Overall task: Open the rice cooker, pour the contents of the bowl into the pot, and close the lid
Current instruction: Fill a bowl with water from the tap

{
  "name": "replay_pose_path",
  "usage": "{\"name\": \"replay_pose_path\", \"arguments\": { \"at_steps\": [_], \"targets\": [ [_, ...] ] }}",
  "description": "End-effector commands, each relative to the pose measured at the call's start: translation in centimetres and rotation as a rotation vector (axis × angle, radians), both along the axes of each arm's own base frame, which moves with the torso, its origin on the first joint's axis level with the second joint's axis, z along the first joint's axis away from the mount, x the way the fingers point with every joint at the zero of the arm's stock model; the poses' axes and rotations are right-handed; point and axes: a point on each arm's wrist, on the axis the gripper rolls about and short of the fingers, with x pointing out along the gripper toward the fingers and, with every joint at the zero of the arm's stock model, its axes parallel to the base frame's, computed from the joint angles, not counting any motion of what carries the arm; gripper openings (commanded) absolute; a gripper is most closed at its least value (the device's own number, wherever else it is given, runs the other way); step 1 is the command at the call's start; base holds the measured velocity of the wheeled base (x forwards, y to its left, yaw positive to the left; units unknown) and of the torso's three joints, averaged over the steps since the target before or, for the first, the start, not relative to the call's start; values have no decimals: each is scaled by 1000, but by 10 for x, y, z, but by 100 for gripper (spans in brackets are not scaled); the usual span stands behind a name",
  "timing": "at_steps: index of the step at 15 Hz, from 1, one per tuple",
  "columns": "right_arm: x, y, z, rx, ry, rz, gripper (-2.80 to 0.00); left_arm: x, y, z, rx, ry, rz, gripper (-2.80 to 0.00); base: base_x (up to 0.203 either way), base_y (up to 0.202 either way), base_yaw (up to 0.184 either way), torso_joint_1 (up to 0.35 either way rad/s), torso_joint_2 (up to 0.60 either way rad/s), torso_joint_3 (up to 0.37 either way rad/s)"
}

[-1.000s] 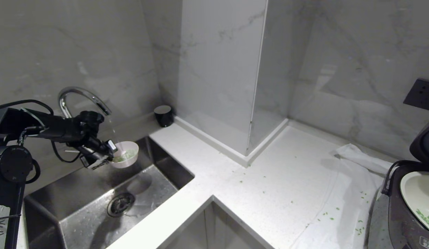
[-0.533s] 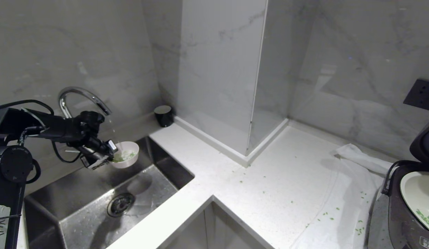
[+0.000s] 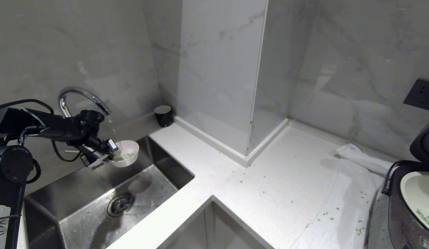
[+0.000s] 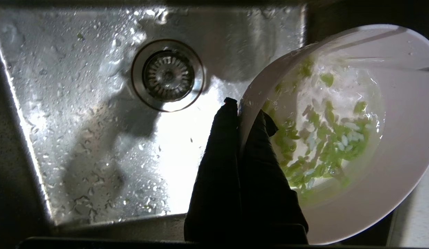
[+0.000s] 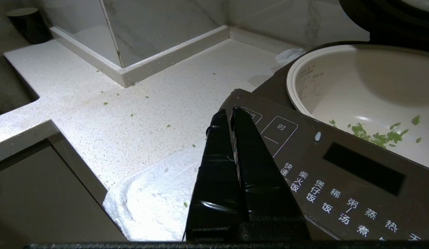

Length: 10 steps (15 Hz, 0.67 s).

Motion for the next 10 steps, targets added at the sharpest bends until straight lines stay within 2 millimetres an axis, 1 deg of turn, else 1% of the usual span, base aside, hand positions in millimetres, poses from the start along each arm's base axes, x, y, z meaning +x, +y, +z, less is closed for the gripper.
{"name": "replay_pose_path", "arguments": {
  "at_steps": [1,3,4,8,10],
  "targets": [
    [0,0,0,0,1,0,-280,2,-1,19,3,-29,0,-280,0,0,0,0,0,0],
    [0,0,0,0,0,1,-280,1,-4,32,6,-32,-10,-280,0,0,0,0,0,0],
    [0,0,0,0,0,0,-280,0,-4,31,5,-27,-10,-280,0,0,0,0,0,0],
    [0,0,0,0,0,-1,-280,3,0,15,-2,7,0,-280,0,0,0,0,0,0],
    [0,0,0,0,0,1,-280,4,-1,13,-4,11,-1,-280,0,0,0,0,0,0]
  ]
}}
